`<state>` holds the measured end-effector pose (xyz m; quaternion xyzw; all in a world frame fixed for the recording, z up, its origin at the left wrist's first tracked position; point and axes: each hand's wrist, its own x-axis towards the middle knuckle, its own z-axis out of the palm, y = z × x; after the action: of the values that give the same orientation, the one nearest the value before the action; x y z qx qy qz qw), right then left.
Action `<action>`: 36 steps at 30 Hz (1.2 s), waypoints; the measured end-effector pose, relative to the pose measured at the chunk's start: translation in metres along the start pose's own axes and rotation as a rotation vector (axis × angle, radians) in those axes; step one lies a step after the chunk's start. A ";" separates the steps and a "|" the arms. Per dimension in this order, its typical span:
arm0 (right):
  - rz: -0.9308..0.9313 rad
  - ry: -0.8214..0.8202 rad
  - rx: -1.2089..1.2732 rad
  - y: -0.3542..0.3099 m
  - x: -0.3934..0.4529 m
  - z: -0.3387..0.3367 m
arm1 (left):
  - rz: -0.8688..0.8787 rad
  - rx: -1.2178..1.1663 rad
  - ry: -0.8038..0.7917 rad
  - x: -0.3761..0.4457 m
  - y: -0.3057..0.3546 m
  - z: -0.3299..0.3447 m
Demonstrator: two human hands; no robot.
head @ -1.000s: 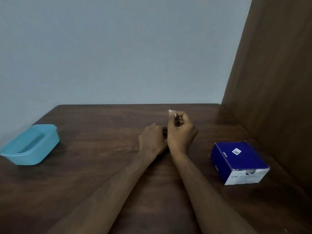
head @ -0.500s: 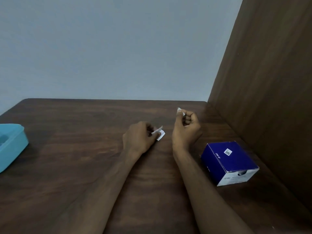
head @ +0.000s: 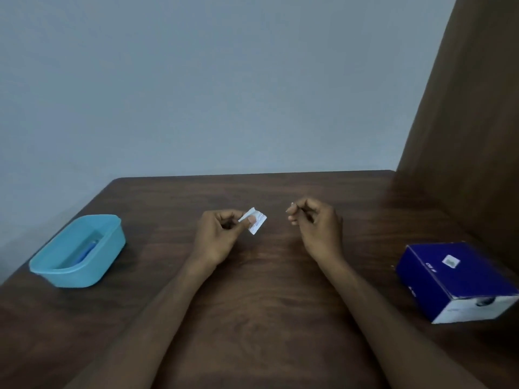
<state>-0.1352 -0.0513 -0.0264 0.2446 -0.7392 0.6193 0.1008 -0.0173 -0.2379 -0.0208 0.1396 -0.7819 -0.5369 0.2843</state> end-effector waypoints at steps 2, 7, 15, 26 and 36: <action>-0.025 -0.018 -0.041 0.002 -0.001 0.008 | 0.008 -0.024 -0.014 0.002 0.002 0.001; -0.104 0.002 -0.042 -0.001 -0.002 0.009 | 0.064 0.054 -0.081 0.004 -0.002 0.010; -0.271 -0.036 -0.118 -0.009 -0.009 0.017 | 0.049 0.021 -0.001 0.007 0.000 0.007; -0.355 -0.041 -0.106 -0.015 -0.009 0.011 | 0.114 0.075 -0.002 0.005 0.003 0.006; -0.351 -0.063 -0.133 -0.016 -0.011 0.011 | 0.069 0.013 -0.015 0.002 0.006 0.006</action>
<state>-0.1159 -0.0608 -0.0200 0.3820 -0.7272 0.5341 0.2000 -0.0220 -0.2323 -0.0160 0.1105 -0.7920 -0.5225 0.2958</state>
